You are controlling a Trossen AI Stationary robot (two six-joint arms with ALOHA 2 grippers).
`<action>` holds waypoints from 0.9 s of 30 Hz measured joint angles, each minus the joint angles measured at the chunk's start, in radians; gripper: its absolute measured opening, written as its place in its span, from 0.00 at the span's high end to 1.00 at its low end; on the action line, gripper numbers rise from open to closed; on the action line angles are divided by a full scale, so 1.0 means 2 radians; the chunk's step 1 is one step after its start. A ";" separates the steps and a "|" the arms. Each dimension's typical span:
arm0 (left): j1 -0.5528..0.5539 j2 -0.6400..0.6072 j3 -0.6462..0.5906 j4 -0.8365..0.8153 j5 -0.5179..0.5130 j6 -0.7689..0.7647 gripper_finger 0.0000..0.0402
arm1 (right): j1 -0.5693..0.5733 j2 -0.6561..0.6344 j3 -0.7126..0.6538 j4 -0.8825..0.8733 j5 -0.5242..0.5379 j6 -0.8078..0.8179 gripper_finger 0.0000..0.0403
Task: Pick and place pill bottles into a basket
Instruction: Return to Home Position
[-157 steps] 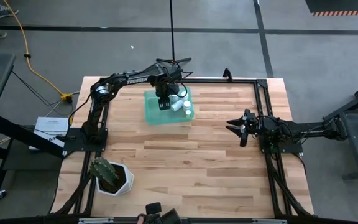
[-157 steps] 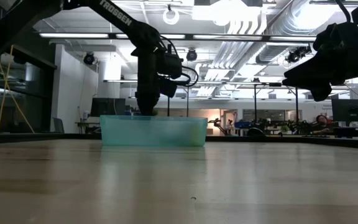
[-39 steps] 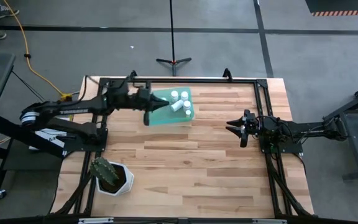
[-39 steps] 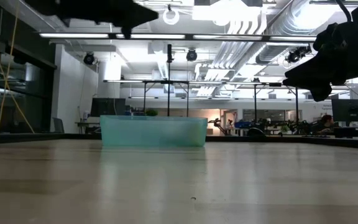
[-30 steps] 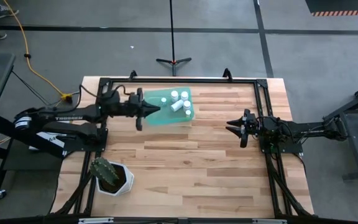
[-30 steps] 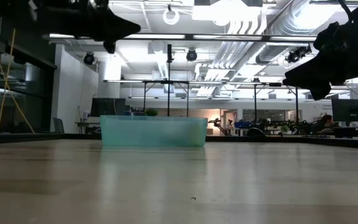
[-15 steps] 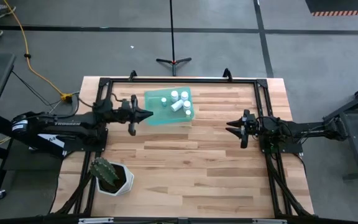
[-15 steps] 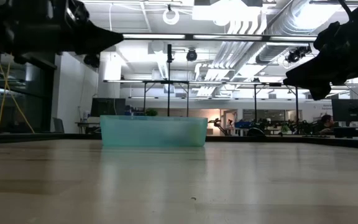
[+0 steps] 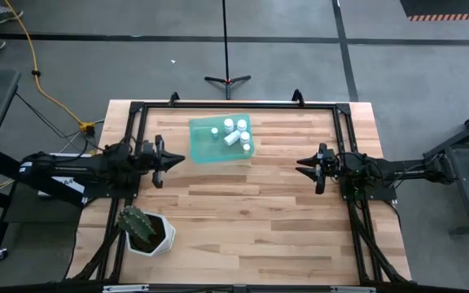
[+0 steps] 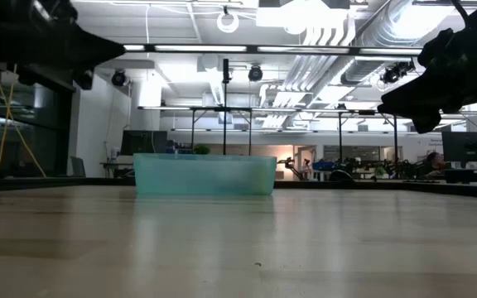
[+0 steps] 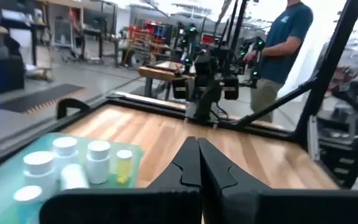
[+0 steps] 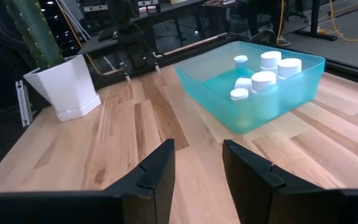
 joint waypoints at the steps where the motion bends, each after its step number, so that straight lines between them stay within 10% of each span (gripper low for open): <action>1: -0.012 -0.022 0.000 -0.025 -0.018 0.011 0.95 | 0.000 0.000 0.000 0.001 -0.001 0.000 0.69; 7: -0.061 -0.142 0.000 -0.157 -0.080 0.039 0.95 | 0.000 0.000 -0.002 0.030 0.003 -0.007 0.69; 15: -0.070 -0.137 0.000 -0.170 -0.077 0.044 0.95 | 0.000 0.003 -0.001 0.088 -0.009 -0.045 0.70; 27: -0.070 -0.137 0.000 -0.163 -0.054 0.050 0.95 | 0.000 0.002 -0.001 0.121 -0.110 -0.099 0.97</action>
